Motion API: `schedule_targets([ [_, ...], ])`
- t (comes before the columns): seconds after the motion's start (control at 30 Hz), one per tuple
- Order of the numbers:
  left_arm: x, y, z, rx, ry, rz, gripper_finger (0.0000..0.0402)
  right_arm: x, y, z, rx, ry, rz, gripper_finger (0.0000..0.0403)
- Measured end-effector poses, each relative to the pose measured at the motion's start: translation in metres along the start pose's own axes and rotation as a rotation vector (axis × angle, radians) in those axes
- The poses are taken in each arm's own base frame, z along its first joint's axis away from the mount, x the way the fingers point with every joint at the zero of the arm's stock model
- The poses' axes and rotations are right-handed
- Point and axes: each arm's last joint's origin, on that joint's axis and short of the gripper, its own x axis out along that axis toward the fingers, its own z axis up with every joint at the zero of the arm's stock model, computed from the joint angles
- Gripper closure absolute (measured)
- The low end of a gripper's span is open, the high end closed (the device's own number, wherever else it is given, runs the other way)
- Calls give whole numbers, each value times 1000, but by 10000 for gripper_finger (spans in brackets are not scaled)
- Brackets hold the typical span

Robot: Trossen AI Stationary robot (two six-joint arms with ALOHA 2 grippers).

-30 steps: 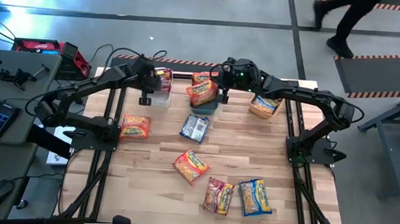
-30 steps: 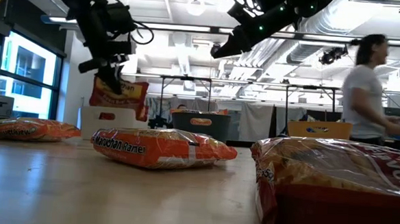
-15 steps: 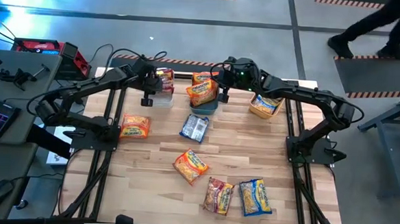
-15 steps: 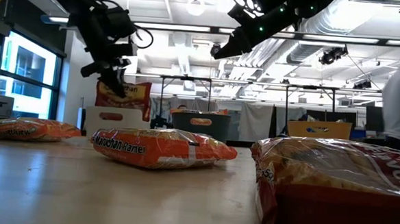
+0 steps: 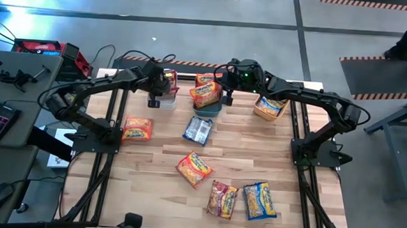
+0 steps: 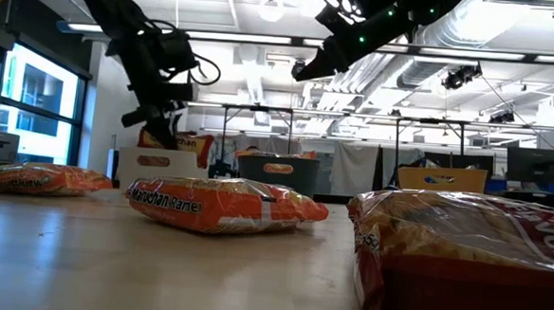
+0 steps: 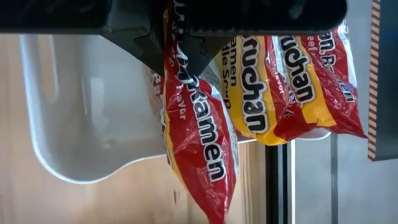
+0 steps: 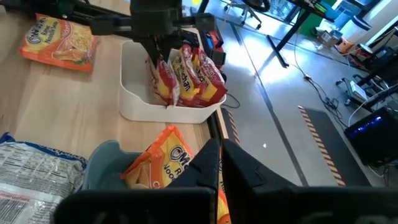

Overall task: Sort Maruchan noodles
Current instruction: Put the red noodle pack into the white bin

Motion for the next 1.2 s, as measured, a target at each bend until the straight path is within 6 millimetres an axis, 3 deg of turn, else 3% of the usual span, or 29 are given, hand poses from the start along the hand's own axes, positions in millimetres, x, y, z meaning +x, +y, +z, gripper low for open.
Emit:
schedule_targets([
  [0.3,1,1,0,-43,49,49,390,0,1,-2,2,24,13,403],
  [0.8,-1,-11,14,20,173,161,272,0,2,-4,6,36,20,403],
  [1.07,-20,-13,20,20,169,260,264,0,2,-4,6,37,21,403],
  [1.2,-36,-14,20,-79,160,320,268,0,2,-4,6,42,23,403],
])
